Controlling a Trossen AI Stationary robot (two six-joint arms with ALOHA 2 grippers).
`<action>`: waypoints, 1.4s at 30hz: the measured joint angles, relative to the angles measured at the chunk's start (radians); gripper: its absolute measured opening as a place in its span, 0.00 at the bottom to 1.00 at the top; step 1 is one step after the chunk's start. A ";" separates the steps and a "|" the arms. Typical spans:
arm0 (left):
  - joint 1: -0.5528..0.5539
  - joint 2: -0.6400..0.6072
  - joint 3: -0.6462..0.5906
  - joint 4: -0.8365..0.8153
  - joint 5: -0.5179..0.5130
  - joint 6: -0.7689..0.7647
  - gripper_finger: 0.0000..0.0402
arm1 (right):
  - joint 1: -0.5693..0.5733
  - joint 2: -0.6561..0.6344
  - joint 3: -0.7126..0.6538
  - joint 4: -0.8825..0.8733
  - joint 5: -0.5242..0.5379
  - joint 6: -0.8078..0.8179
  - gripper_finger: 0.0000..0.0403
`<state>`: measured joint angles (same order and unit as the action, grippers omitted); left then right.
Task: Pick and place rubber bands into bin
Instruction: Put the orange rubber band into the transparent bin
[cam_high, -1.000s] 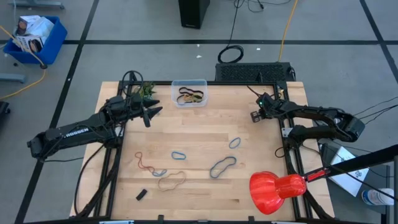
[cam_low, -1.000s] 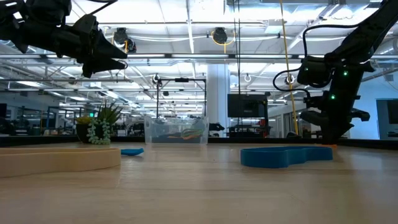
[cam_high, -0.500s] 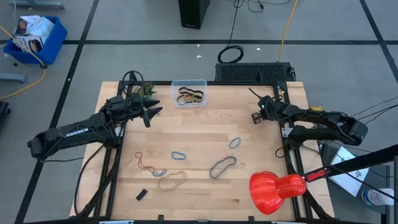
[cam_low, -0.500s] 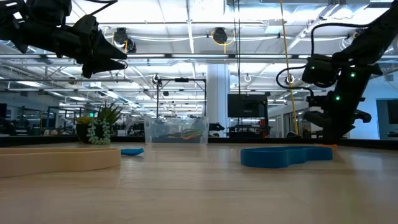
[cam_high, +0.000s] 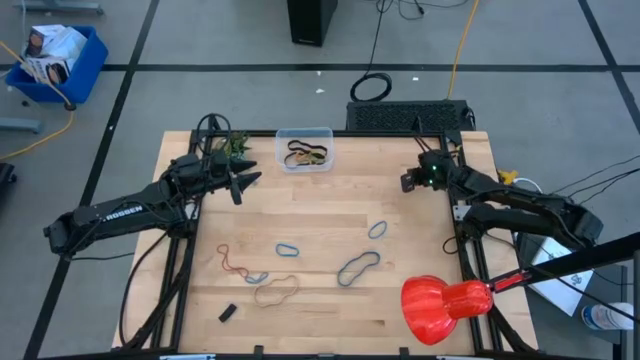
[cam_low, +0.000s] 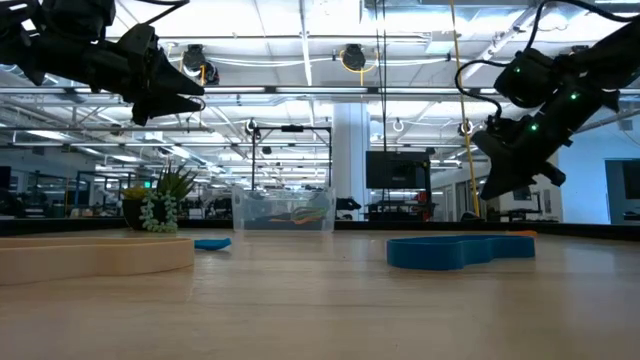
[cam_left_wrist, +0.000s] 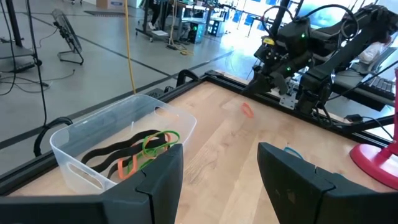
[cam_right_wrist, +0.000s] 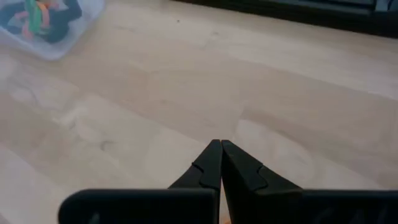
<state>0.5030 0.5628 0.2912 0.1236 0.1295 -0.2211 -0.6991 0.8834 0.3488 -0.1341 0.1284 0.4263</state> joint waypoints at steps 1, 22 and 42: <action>0.000 0.000 0.000 0.000 0.000 0.000 0.53 | 0.000 -0.004 0.000 -0.006 0.000 0.000 0.00; 0.000 0.000 0.000 0.000 0.000 0.000 0.53 | -0.008 -0.006 0.002 -0.164 0.112 -0.070 0.36; 0.000 0.000 0.000 0.000 0.000 0.000 0.53 | -0.063 0.075 0.003 -0.242 0.135 0.052 0.52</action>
<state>0.5030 0.5628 0.2913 0.1237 0.1295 -0.2207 -0.7625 0.9581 0.3519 -0.3765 0.2637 0.4778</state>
